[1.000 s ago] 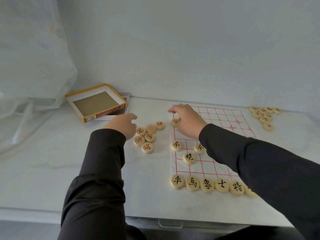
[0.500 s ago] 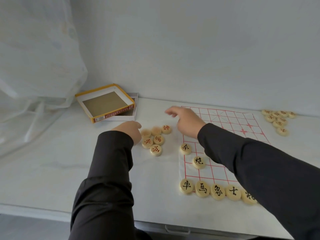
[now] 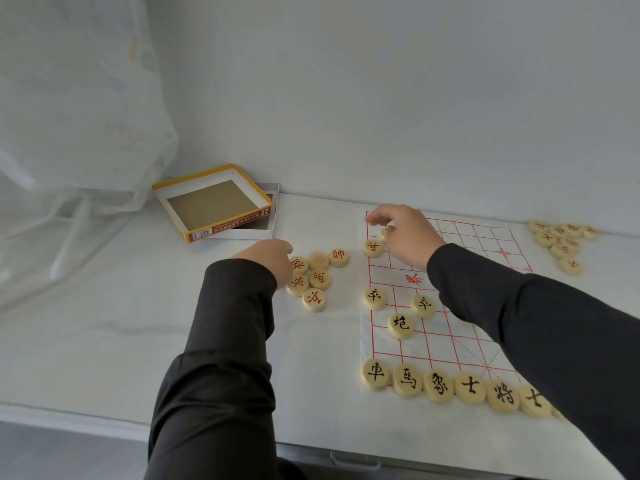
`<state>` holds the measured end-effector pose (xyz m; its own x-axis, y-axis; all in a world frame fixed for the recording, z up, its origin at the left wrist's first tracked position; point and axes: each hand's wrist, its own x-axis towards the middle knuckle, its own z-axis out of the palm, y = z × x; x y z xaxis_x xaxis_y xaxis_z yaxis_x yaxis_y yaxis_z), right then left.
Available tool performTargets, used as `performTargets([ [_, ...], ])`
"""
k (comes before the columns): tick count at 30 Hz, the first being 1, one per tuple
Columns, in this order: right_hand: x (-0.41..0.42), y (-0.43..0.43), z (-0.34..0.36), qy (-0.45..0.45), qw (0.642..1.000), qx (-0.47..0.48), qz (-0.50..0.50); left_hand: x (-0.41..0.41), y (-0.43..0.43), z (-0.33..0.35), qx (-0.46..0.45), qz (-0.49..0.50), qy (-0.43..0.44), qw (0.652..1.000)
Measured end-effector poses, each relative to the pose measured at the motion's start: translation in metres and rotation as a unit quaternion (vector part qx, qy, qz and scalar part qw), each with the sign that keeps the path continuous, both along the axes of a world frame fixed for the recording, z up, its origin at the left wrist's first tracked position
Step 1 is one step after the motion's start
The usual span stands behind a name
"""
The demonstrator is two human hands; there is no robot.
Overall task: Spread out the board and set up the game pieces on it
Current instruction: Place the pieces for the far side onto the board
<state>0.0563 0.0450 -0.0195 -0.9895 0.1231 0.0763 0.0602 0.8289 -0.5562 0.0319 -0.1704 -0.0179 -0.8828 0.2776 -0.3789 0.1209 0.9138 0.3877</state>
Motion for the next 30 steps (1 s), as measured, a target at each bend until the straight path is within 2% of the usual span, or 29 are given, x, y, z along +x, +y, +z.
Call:
performTargets([
  [7, -0.001, -0.028, -0.012, -0.071, 0.984, 0.134, 0.09, 0.001, 0.0, 0.0, 0.012, 0.001, -0.005, 1.0],
  [11, -0.002, -0.04, -0.017, -0.092, 0.981, 0.138, 0.097, 0.002, 0.001, 0.001, 0.018, -0.003, 0.005, 1.0],
  [16, -0.006, -0.044, -0.02, -0.075, 0.978, 0.167, 0.104, 0.006, 0.007, 0.004, 0.036, -0.009, 0.029, 0.999],
  [22, -0.001, -0.038, -0.008, -0.034, 0.988, 0.115, 0.099, 0.006, 0.016, 0.011, 0.095, 0.007, 0.076, 0.993],
  [26, 0.003, -0.022, 0.004, -0.024, 0.999, -0.015, 0.043, 0.01, 0.033, 0.01, 0.126, 0.007, 0.095, 0.987],
  [30, 0.012, 0.002, 0.016, -0.08, 0.992, -0.093, 0.004, 0.015, 0.061, 0.006, 0.152, 0.0, 0.122, 0.981],
])
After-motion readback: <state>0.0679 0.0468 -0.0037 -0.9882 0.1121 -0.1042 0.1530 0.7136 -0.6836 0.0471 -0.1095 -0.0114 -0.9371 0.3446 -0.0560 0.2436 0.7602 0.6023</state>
